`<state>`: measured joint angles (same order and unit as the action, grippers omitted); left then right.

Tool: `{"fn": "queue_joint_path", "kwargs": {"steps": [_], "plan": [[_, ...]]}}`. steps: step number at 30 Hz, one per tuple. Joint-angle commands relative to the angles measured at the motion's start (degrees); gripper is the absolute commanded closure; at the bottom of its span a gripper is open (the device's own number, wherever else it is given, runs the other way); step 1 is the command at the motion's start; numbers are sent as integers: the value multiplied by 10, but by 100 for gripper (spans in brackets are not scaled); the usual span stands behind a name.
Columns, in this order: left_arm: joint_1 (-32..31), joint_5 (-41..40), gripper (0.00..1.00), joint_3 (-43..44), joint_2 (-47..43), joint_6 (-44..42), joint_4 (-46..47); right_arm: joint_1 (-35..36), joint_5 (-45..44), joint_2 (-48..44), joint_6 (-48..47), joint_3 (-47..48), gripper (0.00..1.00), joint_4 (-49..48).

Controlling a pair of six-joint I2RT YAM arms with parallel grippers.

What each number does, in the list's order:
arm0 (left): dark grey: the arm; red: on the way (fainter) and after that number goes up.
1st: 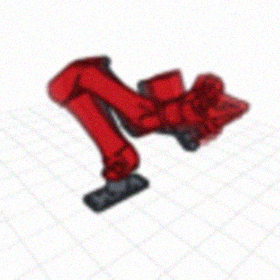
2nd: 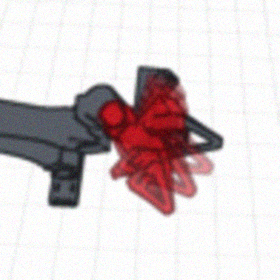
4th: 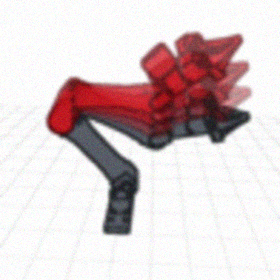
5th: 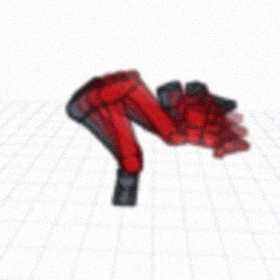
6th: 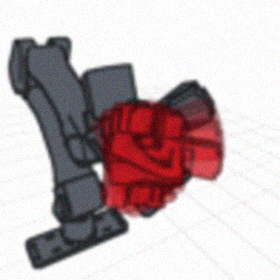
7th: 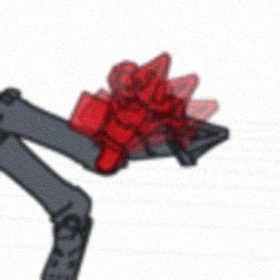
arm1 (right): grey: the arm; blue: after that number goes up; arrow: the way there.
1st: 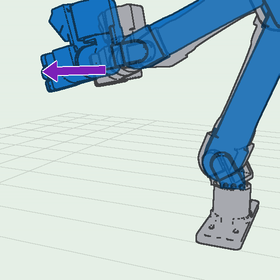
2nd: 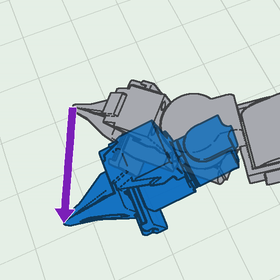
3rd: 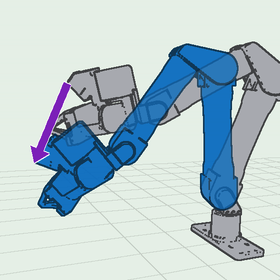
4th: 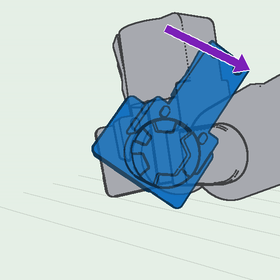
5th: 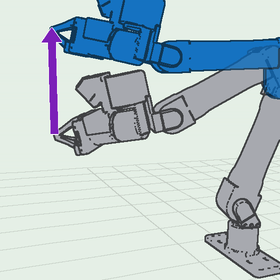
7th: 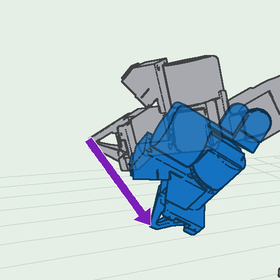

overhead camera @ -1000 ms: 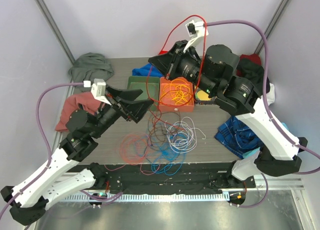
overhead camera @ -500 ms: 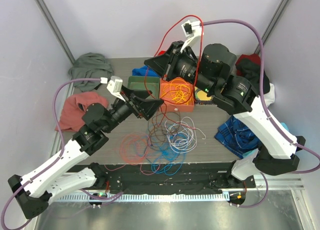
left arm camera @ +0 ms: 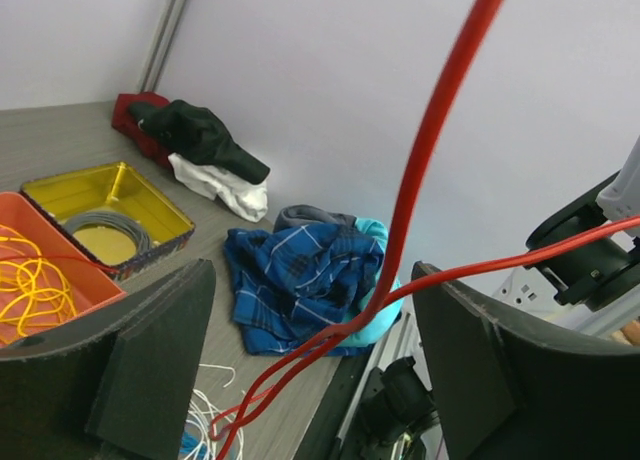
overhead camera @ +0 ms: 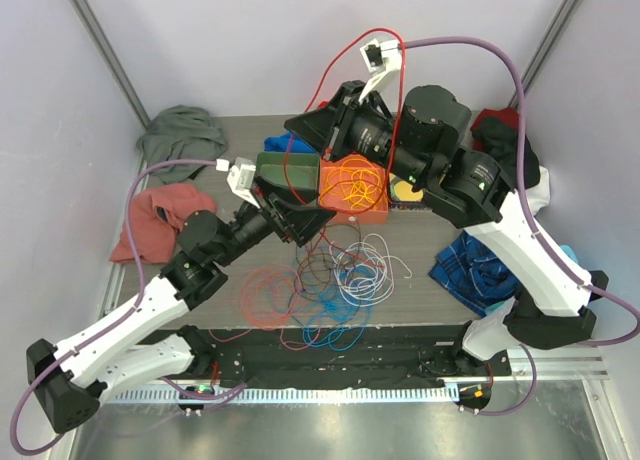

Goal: Untangle the cables

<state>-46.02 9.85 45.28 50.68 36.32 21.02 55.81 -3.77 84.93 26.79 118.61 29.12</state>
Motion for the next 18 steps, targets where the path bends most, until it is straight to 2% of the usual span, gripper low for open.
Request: {"fn": "queue_joint_path", "kwargs": {"steps": [1, 5, 6, 7, 8, 13, 14, 15, 18], "plan": [[-1, 24, 29, -3, 18, 20, 70, 0, 24, 13, 16, 29, 99, -23], [-1, 15, 64, 4, 32, 14, 75, 1, 27, 13, 19, 26, 99, -22], [-2, 11, 85, 6, 33, 14, 73, 1, 28, 12, 21, 21, 99, -23], [-1, 10, 95, 13, 36, 13, 67, 0, 30, 11, 22, 17, 99, -23], [-1, -1, 100, 17, 35, 11, 58, 1, 29, 6, 23, 8, 99, -23], [-1, -39, 100, 52, 14, -3, -3, 1, 4, -36, 7, -55, 99, -35], [0, -56, 100, 61, 8, -7, -44, 1, -5, -45, 5, -71, 95, -40], [-1, -66, 100, 72, 1, -19, -66, 0, -14, -67, 4, -102, 73, -49], [-1, -94, 100, 116, -7, -40, -137, 0, -45, -105, 0, -160, 39, -55]]}}
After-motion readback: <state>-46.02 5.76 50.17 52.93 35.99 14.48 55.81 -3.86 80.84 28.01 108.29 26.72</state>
